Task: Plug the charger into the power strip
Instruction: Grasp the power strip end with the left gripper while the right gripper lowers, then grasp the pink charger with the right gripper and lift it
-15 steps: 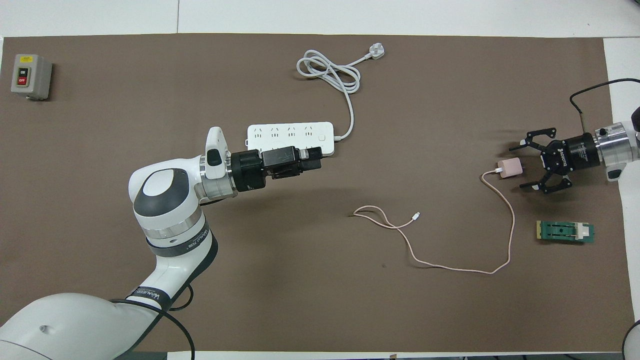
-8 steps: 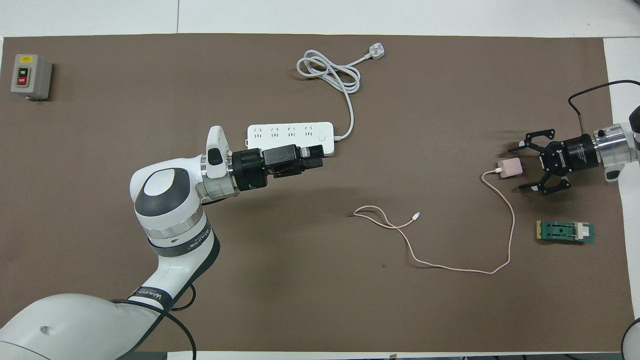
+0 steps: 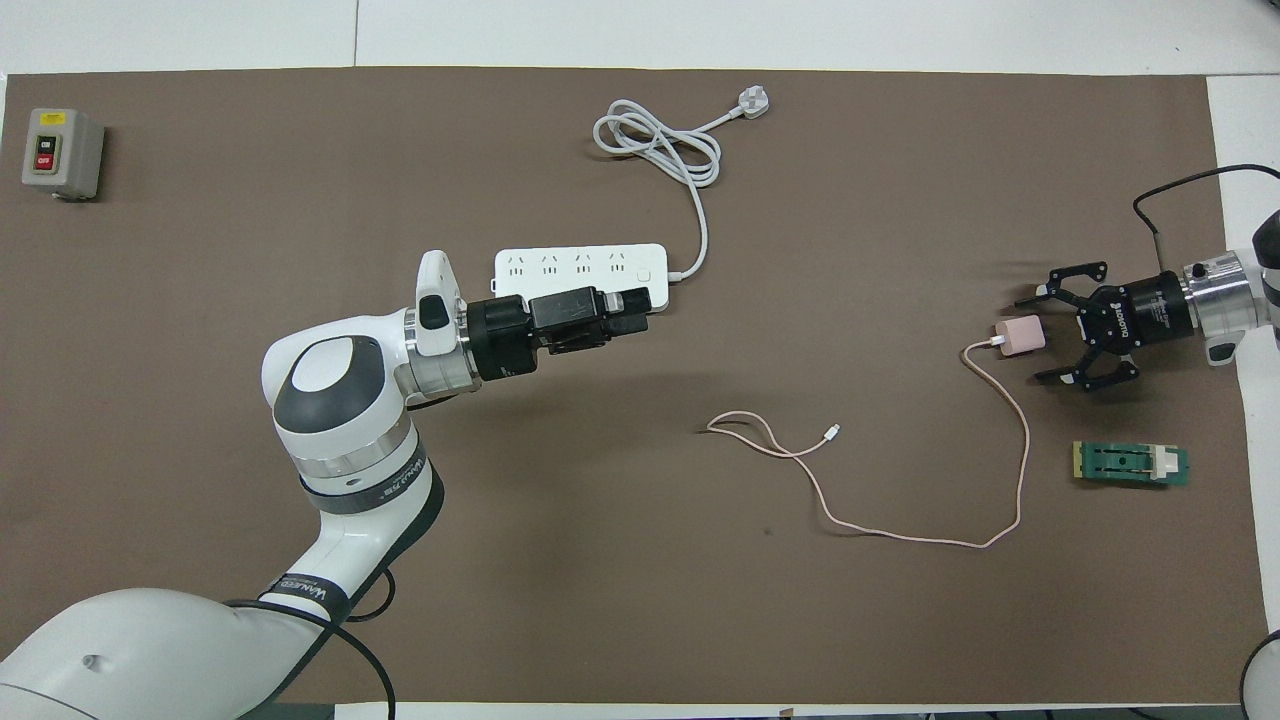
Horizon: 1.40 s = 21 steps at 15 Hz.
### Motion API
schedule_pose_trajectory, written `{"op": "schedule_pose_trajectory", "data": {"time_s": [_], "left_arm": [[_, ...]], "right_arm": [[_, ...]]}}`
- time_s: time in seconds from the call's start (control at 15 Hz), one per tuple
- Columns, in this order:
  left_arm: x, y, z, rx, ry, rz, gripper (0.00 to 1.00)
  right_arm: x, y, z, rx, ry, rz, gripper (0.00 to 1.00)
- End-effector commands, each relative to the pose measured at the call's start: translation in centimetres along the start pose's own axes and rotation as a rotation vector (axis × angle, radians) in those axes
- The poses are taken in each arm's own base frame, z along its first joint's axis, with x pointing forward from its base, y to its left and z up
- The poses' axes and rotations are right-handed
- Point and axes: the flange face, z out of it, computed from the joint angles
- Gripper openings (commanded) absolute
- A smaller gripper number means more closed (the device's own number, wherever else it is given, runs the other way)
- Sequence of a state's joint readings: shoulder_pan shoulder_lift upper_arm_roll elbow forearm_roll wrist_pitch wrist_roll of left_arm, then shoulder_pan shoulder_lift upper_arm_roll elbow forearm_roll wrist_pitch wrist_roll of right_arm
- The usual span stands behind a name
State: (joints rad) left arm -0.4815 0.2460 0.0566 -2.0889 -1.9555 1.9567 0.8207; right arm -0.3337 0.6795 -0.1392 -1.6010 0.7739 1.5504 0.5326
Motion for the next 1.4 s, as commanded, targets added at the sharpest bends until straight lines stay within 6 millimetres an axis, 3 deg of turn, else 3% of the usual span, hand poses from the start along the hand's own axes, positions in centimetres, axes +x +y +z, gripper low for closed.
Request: {"op": "schedule_pose_trajectory", "data": {"time_s": [0.0,0.13,0.2,0.27,0.33,0.53,0.73,0.93,1.33], "left_arm": [[-0.1,0.3,0.2,0.002,0.021,-0.009,1.00],[-0.1,0.4,0.2,-0.003,0.019,-0.009,1.00],[-0.1,0.5,0.2,-0.003,0.019,-0.008,1.00],[-0.1,0.4,0.2,-0.002,0.020,-0.008,1.00],[-0.1,0.3,0.1,0.001,0.022,-0.009,1.00],[-0.1,0.3,0.2,0.003,0.022,-0.009,1.00],[-0.1,0.3,0.0,0.003,0.025,-0.012,1.00],[0.0,0.4,0.0,-0.004,0.022,-0.011,1.00],[0.3,0.4,-0.3,-0.006,0.029,-0.009,1.00]], "right_arm": [[0.4,0.3,0.0,0.010,-0.002,-0.025,0.83],[0.4,0.3,-0.1,0.012,-0.003,-0.024,0.40],[0.3,0.2,0.0,0.011,-0.003,-0.025,0.27],[0.3,0.2,-0.1,0.012,-0.005,-0.026,0.07],[0.2,0.2,-0.1,0.011,-0.006,-0.025,0.00],[-0.2,-0.3,-0.5,0.021,-0.011,-0.005,0.00],[-2.5,-2.1,-1.2,0.005,-0.021,0.061,0.00],[-7.8,-4.4,-1.9,0.014,-0.036,0.143,0.00],[-20.2,-8.9,0.6,0.002,-0.043,0.255,0.00]]}}
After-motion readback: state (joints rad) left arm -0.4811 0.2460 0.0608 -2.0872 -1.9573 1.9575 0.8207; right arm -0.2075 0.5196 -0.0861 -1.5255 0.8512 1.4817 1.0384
